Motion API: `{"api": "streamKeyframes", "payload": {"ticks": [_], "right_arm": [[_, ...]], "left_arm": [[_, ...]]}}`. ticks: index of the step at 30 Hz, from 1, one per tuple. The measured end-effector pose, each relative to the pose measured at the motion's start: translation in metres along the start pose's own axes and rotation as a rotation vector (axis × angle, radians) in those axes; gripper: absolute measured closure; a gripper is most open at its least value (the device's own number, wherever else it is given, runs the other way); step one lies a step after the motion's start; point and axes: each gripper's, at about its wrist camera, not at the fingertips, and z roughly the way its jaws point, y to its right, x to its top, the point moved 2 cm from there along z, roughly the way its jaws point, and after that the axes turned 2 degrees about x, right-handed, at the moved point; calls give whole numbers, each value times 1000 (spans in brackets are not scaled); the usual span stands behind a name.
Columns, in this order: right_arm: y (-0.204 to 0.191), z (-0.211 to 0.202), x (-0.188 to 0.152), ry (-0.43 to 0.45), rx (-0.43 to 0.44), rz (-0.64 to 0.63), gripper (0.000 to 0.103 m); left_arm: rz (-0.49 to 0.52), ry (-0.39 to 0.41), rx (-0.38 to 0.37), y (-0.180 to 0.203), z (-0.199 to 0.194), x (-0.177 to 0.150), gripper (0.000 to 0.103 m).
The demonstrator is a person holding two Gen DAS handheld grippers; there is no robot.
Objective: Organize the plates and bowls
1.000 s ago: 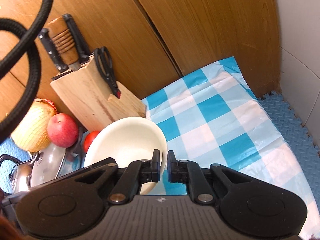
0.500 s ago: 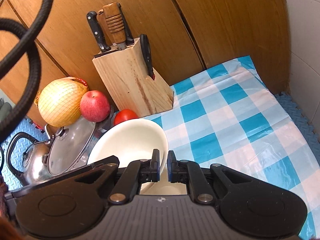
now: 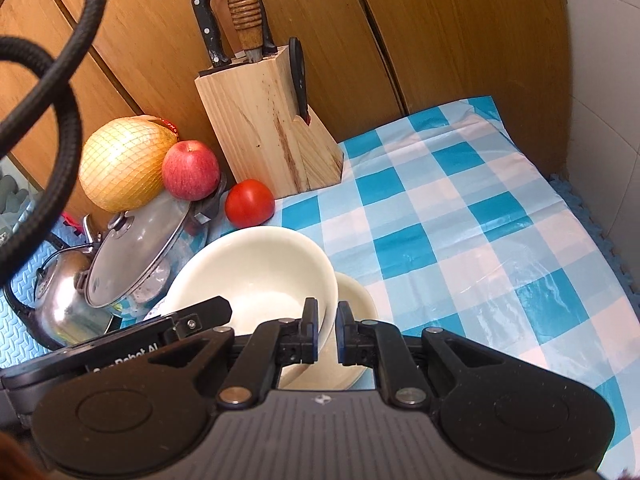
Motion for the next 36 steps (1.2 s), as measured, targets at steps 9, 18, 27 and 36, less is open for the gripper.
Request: {"api": "streamKeyframes", "payload": {"ticks": [9,18,27,36], "right_arm": [[-1,0,-10,-16,-19,-19,91],[0,2,-12,-20,-24,-21,91],[-1,3,-12,-22,-29,-27,90],[-2,2,-14,-17,-45,-41,90]], "left_arm": [[8,3,5,0,0,-8,75],[15,-7,8,0,4,-8,75],[24,-2,4,0,3,-9,74],[30,-5,-1,1,2,-9,74]]}}
